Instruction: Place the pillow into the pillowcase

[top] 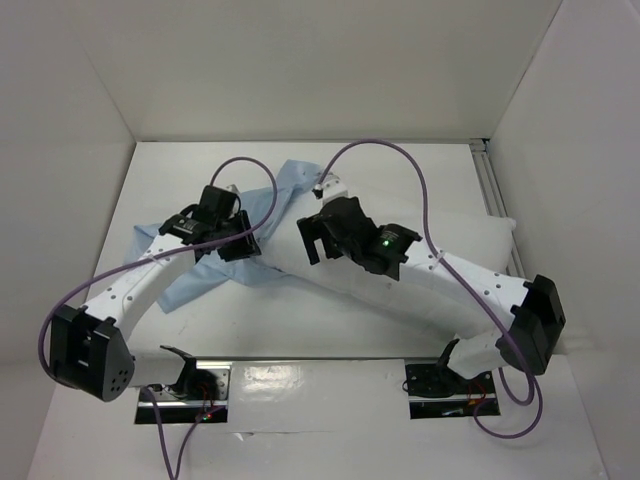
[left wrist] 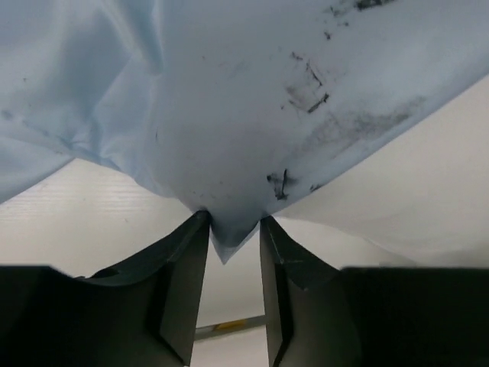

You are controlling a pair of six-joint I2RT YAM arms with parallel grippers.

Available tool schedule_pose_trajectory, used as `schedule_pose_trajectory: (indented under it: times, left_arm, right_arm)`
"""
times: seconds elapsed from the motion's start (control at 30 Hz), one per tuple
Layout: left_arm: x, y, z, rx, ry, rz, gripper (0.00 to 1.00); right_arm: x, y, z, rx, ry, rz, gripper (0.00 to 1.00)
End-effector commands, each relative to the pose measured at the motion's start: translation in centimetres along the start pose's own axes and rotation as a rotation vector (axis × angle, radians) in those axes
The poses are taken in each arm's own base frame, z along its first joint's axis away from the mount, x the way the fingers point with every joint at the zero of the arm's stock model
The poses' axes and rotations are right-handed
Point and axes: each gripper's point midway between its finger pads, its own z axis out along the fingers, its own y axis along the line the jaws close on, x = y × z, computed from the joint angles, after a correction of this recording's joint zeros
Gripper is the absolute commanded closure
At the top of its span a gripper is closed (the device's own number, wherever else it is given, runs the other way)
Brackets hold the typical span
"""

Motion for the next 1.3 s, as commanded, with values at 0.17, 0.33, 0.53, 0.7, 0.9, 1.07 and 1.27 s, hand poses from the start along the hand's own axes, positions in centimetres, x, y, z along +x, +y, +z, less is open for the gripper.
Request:
schedule_pose_trajectory:
  times: [0.17, 0.33, 0.53, 0.7, 0.9, 1.07, 1.27]
  left_arm:
    - [-2.6, -1.1, 0.7, 0.001, -0.063, 0.028, 1.0]
    - [-4.1, -3.0, -0.9, 0.056, -0.077, 0.082, 1.0]
    - [-9.5, -12.4, -6.9, 0.317, -0.089, 0.248, 1.0]
    - [-10.9, -18.8, -10.7, 0.509, -0.073, 0.346, 1.0]
    - [-6.4, -16.4, -8.9, 0.47, 0.057, 0.336, 1.0]
    - [0.3, -9.8, -6.2, 0.331, 0.197, 0.275, 1.0]
    - [1.9, -8.5, -5.2, 0.279, 0.271, 0.286, 0.55]
  right_arm:
    - [3.4, -0.1, 4.9, 0.092, 0.051, -0.053, 0.06]
    - [1.2, -1.7, 6.3, 0.208, 0.006, -0.02, 1.0]
    - [-9.5, -3.7, 3.5, 0.236, -0.202, 0.064, 1.0]
    - [-13.2, -2.0, 2.5, 0.177, -0.252, 0.066, 1.0]
    - [-7.4, -0.4, 7.9, 0.127, -0.185, 0.163, 1.0]
    - [-6.2, -0.3, 7.5, 0.062, -0.197, 0.269, 1.0]
    - [-4.5, -0.6, 5.5, 0.014, -0.199, 0.247, 1.0]
